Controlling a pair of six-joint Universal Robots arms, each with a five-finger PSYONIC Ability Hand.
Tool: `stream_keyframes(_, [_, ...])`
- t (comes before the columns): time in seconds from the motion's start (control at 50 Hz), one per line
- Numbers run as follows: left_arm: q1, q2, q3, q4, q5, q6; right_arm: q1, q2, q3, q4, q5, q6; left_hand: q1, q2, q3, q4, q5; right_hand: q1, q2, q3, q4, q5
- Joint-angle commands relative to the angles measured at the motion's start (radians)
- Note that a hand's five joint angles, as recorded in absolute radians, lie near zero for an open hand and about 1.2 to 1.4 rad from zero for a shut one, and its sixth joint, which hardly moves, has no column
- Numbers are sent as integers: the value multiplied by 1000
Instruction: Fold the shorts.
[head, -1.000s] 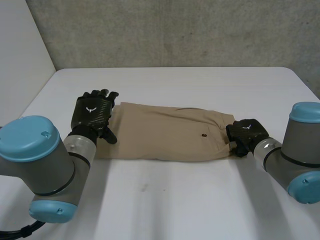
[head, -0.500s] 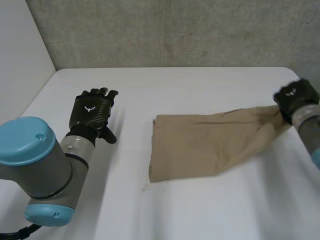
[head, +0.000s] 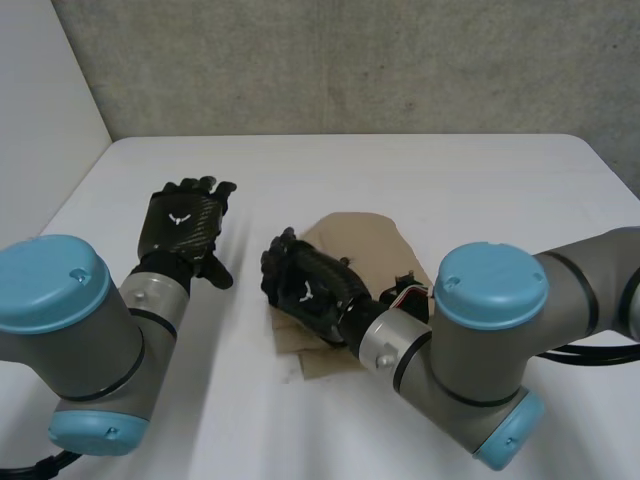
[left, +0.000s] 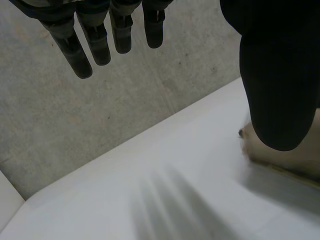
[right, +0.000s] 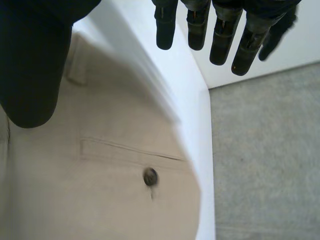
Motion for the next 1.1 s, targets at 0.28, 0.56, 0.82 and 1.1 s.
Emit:
stream_keyframes(0.28, [-207,-206,376,-197,27,-11,-279,-7,-171,288,44,868,-11,-25,-34,-24,-42,-33,-52,-42,-66,-72])
stream_keyframes(0.56, [-230,-476,582,-502,24,-71,-313,190,-310,455,129,716,-14,-28,-37,-27,-45,-33,-52,-42,-66,-72])
stream_keyframes(0.82, [-221,-351,559,-510,30,-75,-319,99,-298,452,172,637,-18,-32,-40,-31,-49,-33,-52,-42,-66,-72])
stream_keyframes(1.1, [-66,111,554,-618,30,-75,-324,-298,-270,357,388,864,-11,-25,-34,-24,-42,-33,-52,-42,-66,-72])
